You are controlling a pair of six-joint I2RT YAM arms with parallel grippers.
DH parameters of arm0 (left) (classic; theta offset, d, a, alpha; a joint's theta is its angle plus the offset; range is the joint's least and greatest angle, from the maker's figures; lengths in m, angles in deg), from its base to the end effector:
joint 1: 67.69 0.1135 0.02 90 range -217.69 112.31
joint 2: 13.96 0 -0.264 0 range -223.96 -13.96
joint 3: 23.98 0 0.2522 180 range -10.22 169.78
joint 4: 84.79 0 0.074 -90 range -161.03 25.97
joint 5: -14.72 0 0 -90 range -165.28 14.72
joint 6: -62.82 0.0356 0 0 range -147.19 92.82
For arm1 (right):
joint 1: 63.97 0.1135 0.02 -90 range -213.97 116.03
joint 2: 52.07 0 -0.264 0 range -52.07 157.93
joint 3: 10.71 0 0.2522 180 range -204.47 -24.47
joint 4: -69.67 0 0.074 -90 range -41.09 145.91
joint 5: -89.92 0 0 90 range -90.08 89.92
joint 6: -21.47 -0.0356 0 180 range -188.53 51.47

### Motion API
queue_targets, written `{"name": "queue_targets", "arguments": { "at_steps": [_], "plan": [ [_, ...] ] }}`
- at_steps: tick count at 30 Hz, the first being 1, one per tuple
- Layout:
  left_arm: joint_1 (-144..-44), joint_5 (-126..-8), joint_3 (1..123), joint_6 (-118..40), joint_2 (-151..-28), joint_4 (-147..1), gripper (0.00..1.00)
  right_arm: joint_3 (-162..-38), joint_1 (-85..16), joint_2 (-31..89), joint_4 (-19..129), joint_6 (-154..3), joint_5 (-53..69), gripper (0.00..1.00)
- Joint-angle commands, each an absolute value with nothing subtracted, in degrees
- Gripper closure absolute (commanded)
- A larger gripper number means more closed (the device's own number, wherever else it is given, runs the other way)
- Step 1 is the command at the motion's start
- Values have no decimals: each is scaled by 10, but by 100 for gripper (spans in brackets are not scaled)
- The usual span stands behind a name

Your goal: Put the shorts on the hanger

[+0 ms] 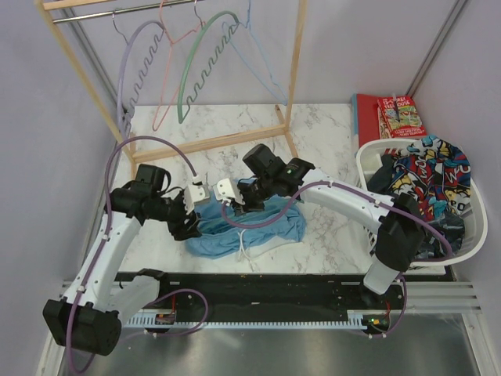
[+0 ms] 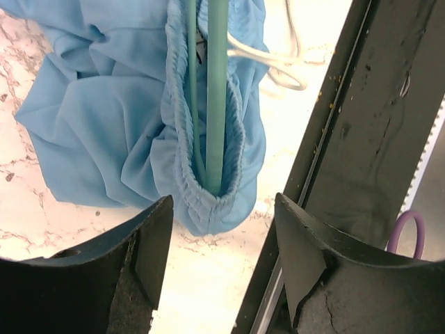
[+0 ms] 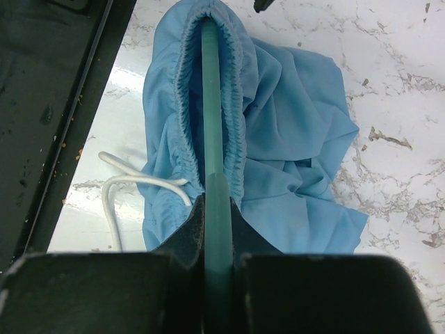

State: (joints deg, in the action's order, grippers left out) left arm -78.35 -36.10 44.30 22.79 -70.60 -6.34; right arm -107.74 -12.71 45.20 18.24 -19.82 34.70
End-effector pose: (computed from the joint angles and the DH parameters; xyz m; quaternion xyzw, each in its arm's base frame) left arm 0.1549 -0.0520 0.2915 0.5240 0.7627 -0.2456 0.2888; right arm 0.2155 0.3010 0.2933 -0.7535 0.5044 0.2892 0.3069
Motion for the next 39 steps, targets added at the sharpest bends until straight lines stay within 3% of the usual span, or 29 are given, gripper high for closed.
{"name": "queue_targets", "arguments": {
  "at_steps": [1,8,17,21,28,30,31,32,34,36,39],
  "plan": [
    [-767,-370,421,324,-696,-14,33,-1078,-127,440,215,-201,374,100],
    [-767,-428,351,324,-671,-119,36,-1081,-127,438,214,-195,374,100],
    [-772,-367,323,299,-699,-192,39,-1105,-128,450,215,-208,392,100],
    [-782,-355,317,285,-698,-220,47,-1110,-126,451,219,-215,395,100],
    [-797,-340,303,270,-694,-237,47,-1120,-126,453,222,-226,407,100],
    [-799,-335,302,267,-696,-238,58,-1121,-125,453,223,-226,409,100],
    [-799,-334,301,265,-695,-238,67,-1121,-125,453,224,-227,410,100],
    [-801,-334,302,263,-694,-237,82,-1123,-125,453,224,-228,410,100],
    [-800,-333,300,256,-685,-236,98,-1126,-125,452,223,-248,403,100],
    [-801,-329,296,262,-670,-230,98,-1139,-128,450,216,-273,391,90],
    [-801,-328,278,288,-618,-222,98,-1147,-156,423,184,-333,410,53]
  ]
}}
